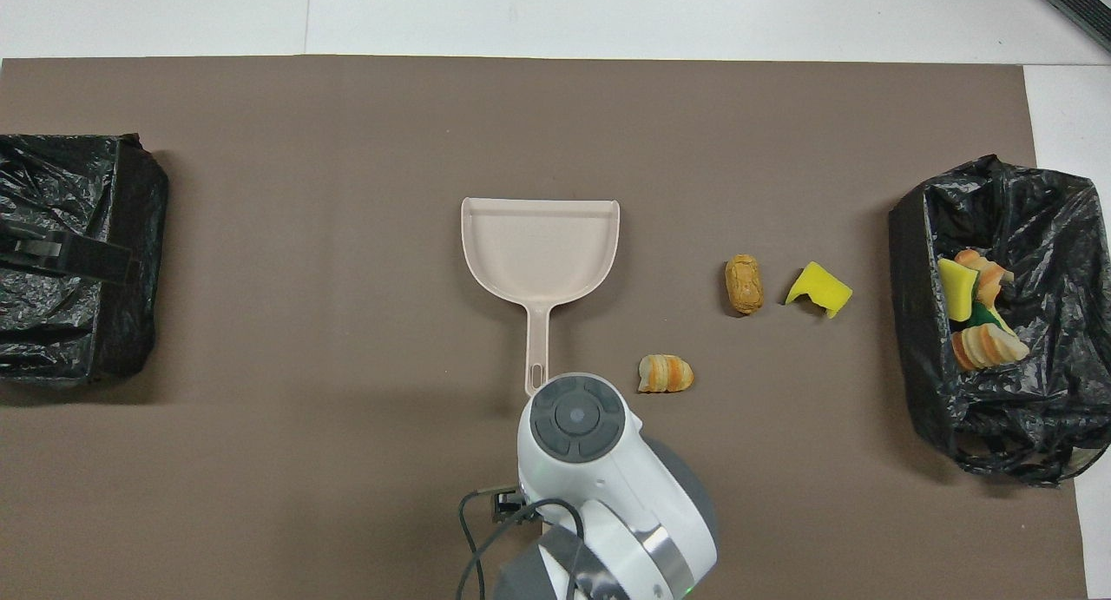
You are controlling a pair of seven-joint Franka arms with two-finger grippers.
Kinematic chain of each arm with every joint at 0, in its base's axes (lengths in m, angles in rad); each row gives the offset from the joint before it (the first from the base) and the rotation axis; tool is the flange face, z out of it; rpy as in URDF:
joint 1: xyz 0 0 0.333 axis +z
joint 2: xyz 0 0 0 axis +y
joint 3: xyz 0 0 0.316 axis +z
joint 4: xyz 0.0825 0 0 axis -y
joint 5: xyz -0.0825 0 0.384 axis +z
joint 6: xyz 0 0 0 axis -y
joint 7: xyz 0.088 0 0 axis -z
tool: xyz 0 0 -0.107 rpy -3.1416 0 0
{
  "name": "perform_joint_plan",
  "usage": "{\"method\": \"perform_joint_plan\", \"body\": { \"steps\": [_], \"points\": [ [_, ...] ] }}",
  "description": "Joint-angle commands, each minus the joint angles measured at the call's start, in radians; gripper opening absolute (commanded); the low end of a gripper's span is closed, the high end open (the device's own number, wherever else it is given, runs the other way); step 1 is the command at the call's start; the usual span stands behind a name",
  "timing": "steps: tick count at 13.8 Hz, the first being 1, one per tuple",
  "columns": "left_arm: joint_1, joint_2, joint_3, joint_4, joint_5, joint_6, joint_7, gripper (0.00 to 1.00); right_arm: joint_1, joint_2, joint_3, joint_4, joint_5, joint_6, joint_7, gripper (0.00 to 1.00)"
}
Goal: Sweep and dump trash in bin
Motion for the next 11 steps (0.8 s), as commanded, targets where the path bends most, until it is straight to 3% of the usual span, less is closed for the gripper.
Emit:
{"method": "perform_joint_plan", "body": {
  "steps": [1,3,6,11],
  "points": [
    [-0.013,-0.004,0.007,0.003,0.023,-0.017,-0.05,1.0,0.065,-0.151,-0.002,-0.203,0.049,0.118,0.069,1.0],
    [-0.042,-0.013,-0.015,-0.011,0.013,-0.01,-0.084,1.0,0.132,-0.205,-0.002,-0.272,0.06,0.161,0.135,1.0],
    [-0.1,-0.039,-0.016,-0.046,0.013,-0.007,-0.076,1.0,0.217,-0.211,-0.002,-0.317,0.063,0.209,0.257,1.0],
    [-0.128,-0.041,-0.019,-0.049,0.01,-0.008,-0.084,1.0,0.223,-0.213,-0.003,-0.337,0.091,0.209,0.299,0.8]
  ]
}}
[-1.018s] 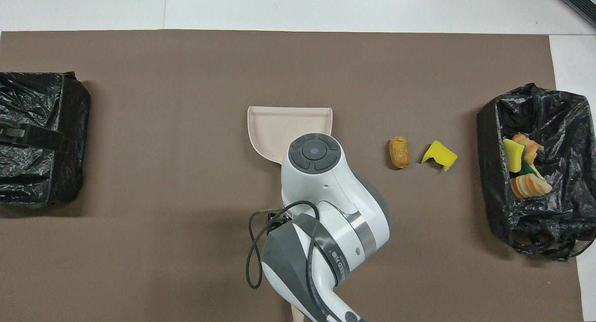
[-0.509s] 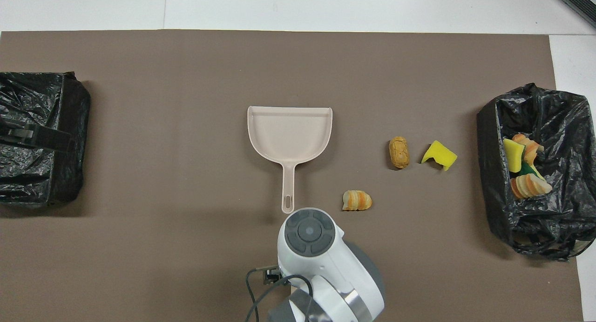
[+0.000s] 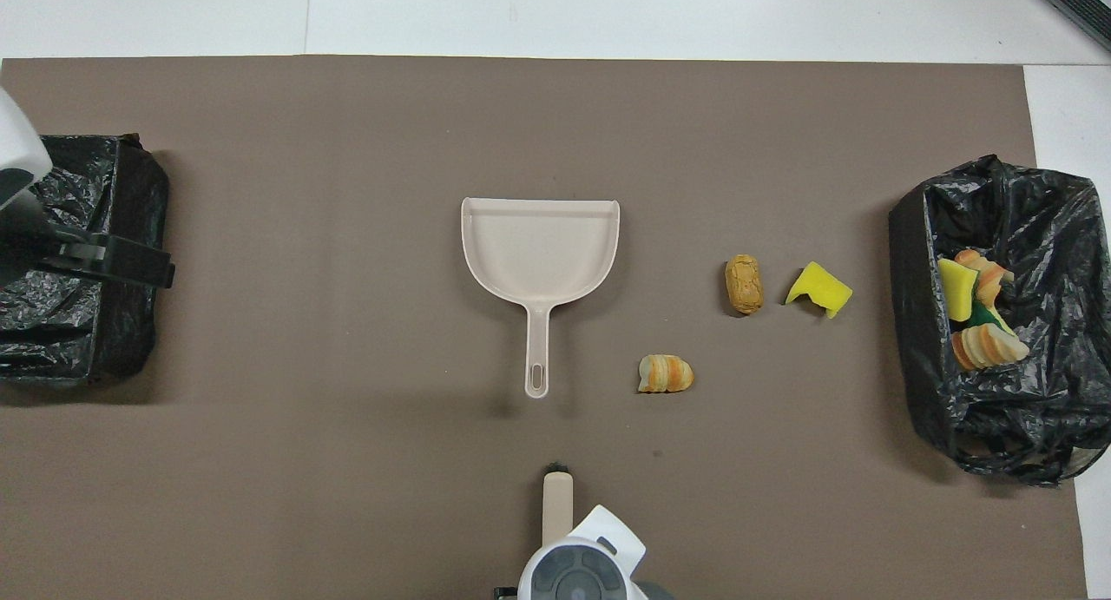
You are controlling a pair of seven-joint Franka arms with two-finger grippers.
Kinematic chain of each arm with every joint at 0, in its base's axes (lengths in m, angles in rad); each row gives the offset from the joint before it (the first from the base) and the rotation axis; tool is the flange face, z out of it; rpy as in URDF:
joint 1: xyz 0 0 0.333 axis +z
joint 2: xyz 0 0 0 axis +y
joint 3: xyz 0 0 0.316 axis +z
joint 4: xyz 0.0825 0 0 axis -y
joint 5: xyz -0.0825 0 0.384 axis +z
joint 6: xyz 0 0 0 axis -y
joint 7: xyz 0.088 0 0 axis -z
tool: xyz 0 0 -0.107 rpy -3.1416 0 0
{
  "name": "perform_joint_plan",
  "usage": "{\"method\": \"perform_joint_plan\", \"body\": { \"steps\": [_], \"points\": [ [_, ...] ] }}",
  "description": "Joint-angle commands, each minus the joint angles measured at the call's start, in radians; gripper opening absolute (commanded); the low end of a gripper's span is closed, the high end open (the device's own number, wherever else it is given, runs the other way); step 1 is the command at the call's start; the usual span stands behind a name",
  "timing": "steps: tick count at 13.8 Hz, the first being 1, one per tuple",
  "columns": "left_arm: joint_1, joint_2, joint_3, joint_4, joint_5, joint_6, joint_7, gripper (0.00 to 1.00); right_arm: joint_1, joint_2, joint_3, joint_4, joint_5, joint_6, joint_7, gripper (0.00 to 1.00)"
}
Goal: Sweep and dump trash in bin
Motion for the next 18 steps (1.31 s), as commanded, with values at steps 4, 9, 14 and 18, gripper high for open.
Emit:
{"method": "perform_joint_plan", "body": {
  "steps": [4,9,14,18],
  "points": [
    [-0.045,-0.033,0.01,-0.034,-0.019,0.006,-0.005,1.0,-0.005,-0.024,0.0,-0.042,0.062,0.011,0.016,0.74],
    [-0.087,-0.033,0.011,-0.07,-0.037,0.02,0.001,1.0,-0.005,-0.018,0.0,-0.044,0.064,0.011,0.012,0.2],
    [-0.136,-0.024,0.01,-0.102,-0.039,0.095,-0.03,1.0,-0.023,-0.003,-0.012,0.019,0.046,-0.018,-0.013,0.0],
    [-0.206,0.005,0.011,-0.155,-0.039,0.26,-0.141,1.0,-0.247,-0.008,-0.016,0.204,-0.08,-0.315,-0.145,0.0]
  ]
}}
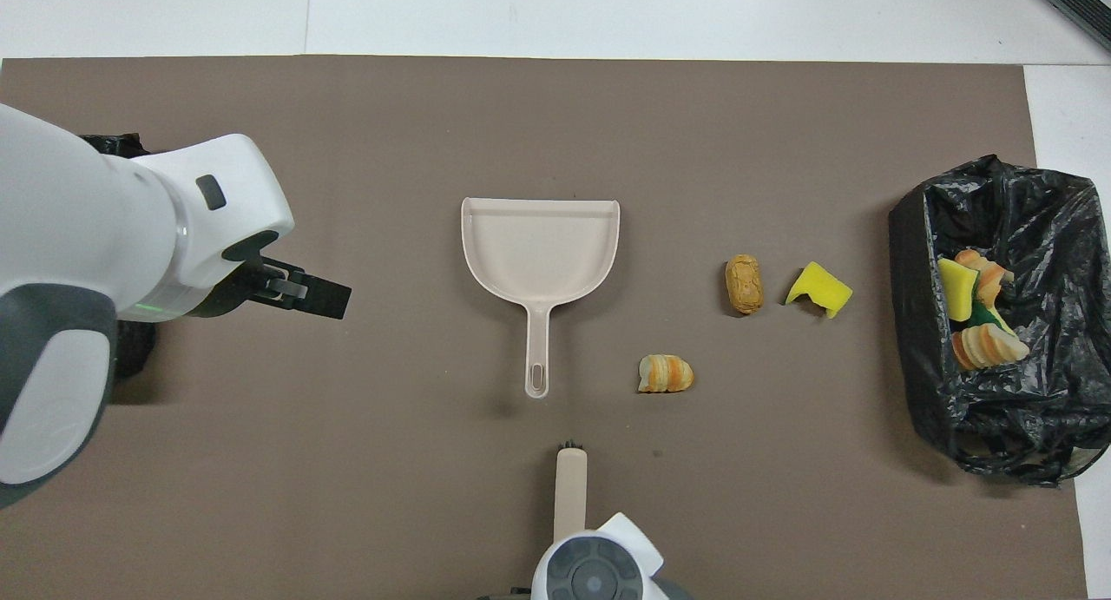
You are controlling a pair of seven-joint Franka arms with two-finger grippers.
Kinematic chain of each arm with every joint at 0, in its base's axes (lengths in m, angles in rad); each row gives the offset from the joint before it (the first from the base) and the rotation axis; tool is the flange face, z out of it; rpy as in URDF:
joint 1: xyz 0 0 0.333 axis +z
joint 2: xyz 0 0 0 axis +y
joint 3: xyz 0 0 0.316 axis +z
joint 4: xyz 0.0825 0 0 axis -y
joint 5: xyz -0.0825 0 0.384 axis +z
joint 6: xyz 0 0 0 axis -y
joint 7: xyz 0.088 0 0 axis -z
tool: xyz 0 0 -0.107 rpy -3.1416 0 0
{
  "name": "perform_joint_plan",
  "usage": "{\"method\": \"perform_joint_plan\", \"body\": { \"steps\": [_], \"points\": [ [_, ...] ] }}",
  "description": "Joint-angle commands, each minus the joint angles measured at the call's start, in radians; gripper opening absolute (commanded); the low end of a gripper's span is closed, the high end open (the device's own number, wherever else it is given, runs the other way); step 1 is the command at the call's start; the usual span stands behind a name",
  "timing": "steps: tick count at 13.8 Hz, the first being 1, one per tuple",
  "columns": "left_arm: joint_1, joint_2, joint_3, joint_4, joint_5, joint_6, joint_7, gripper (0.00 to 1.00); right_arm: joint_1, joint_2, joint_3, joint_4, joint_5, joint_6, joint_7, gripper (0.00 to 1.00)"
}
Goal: Sweep and dump trash in bin
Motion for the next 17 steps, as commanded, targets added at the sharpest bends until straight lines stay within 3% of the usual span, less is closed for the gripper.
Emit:
{"method": "perform_joint_plan", "body": {
  "steps": [1,5,11,14,17],
  "points": [
    [-0.046,0.01,0.017,-0.051,-0.007,0.117,-0.071,1.0,-0.159,-0.002,-0.004,0.146,-0.095,-0.195,-0.085,0.0],
    [-0.115,0.109,0.017,-0.083,-0.007,0.244,-0.2,1.0,-0.324,0.068,-0.001,0.277,-0.33,-0.334,-0.195,0.0],
    [-0.226,0.162,0.017,-0.186,-0.007,0.345,-0.339,1.0,-0.605,0.119,0.001,0.263,-0.555,-0.227,-0.437,0.0],
    [-0.297,0.189,0.017,-0.27,-0.007,0.517,-0.449,1.0,-0.653,0.191,0.002,0.262,-0.729,-0.159,-0.481,0.0],
    [-0.329,0.263,0.015,-0.272,-0.007,0.603,-0.54,1.0,-0.685,0.265,0.001,0.259,-0.904,-0.112,-0.478,0.0]
  ]
}}
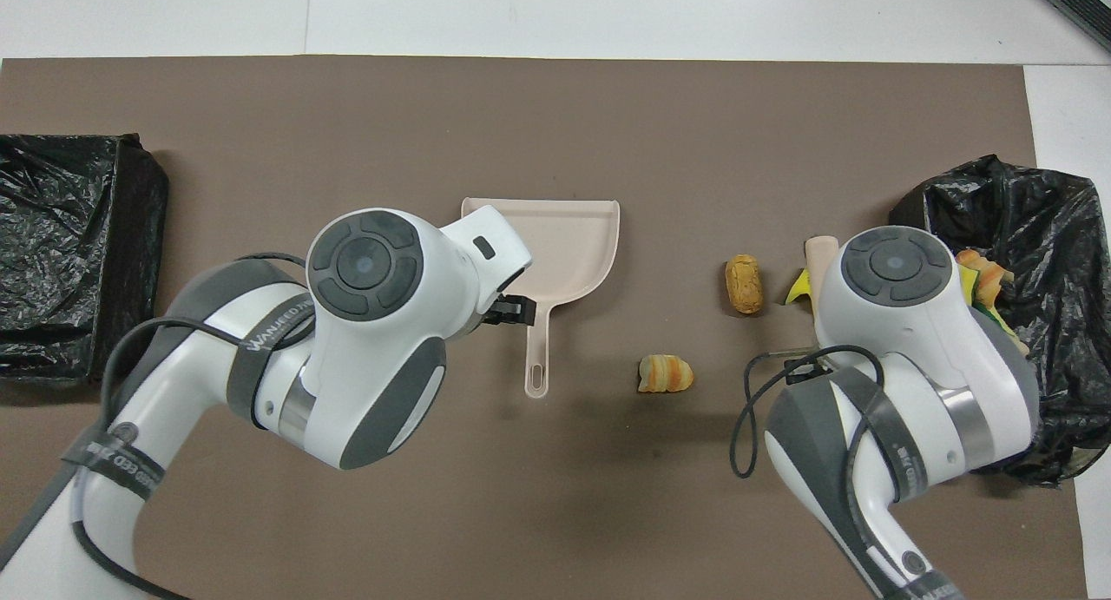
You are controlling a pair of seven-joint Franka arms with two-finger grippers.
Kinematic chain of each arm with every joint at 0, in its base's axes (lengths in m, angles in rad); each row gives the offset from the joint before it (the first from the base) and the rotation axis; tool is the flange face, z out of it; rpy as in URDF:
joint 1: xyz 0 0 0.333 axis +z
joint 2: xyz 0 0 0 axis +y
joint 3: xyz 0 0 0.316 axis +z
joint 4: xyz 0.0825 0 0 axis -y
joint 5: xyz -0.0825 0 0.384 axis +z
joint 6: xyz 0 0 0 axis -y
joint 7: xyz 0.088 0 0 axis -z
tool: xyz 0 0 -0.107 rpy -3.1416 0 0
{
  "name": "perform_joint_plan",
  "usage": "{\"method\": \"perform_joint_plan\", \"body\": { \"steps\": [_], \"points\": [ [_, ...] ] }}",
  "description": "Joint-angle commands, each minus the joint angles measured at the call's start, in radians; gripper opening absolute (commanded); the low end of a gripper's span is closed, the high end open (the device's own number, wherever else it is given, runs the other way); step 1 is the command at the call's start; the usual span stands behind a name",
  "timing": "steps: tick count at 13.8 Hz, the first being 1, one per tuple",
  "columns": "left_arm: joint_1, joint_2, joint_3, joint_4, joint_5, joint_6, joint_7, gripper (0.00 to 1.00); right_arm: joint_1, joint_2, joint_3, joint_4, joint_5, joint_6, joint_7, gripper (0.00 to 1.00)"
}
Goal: Sweep and dump trash in bin
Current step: 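Sweep the scraps with the right gripper's brush toward the left gripper's dustpan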
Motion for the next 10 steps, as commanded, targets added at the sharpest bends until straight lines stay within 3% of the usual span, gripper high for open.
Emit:
{"method": "perform_joint_plan", "body": {
  "steps": [1,4,6,8,10],
  "points": [
    [-0.024,0.035,0.019,-0.01,-0.006,0.054,-0.036,1.0,-0.049,0.063,0.016,0.004,-0.085,0.026,-0.003,0.0],
    [-0.025,0.055,0.019,-0.011,-0.005,0.056,-0.029,1.0,-0.054,0.07,0.016,-0.047,-0.088,0.047,0.0,0.0],
    [-0.033,0.064,0.019,-0.011,-0.003,0.053,-0.027,0.9,-0.055,0.067,0.021,-0.061,-0.065,0.069,-0.003,0.0],
    [-0.045,0.064,0.019,-0.011,-0.001,0.05,-0.025,0.72,-0.047,0.07,0.021,-0.061,0.037,0.082,-0.01,0.0],
    [-0.056,0.064,0.019,-0.013,0.0,0.045,-0.021,0.46,-0.038,0.072,0.024,-0.061,0.113,0.084,-0.036,0.0]
  ]
}}
